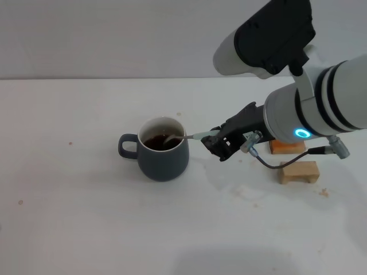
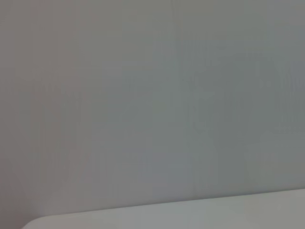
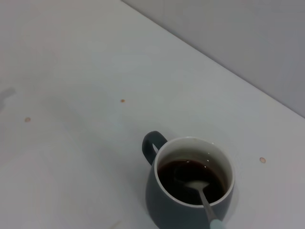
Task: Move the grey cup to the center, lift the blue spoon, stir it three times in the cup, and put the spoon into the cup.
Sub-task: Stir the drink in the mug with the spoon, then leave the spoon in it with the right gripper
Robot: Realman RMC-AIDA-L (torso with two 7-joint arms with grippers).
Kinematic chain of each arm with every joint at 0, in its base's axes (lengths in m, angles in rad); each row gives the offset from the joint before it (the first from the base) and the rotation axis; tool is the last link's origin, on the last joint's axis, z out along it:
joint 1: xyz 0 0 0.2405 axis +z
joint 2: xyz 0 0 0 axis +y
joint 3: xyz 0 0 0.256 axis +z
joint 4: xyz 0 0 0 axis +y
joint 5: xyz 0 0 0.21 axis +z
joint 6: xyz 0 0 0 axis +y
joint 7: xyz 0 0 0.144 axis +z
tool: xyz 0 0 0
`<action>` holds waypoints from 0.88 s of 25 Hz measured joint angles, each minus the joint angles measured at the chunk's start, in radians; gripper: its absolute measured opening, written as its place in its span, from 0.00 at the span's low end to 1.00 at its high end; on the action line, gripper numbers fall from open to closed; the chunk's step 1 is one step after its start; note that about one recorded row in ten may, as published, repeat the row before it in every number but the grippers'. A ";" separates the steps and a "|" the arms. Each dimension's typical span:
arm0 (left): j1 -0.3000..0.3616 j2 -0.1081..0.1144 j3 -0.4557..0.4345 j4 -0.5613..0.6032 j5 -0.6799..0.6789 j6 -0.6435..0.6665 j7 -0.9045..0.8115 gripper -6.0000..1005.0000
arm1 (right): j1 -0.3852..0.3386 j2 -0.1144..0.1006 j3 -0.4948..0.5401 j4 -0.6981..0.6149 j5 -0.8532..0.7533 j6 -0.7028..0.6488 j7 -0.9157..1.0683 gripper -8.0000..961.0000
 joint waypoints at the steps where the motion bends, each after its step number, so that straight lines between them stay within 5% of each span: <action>1: 0.001 0.000 0.000 0.000 0.000 0.000 0.000 0.00 | 0.005 0.000 0.000 -0.010 0.000 -0.006 -0.002 0.17; 22: 0.002 0.000 0.000 0.000 0.000 0.007 0.000 0.00 | 0.052 0.000 -0.028 -0.114 0.060 -0.051 -0.014 0.17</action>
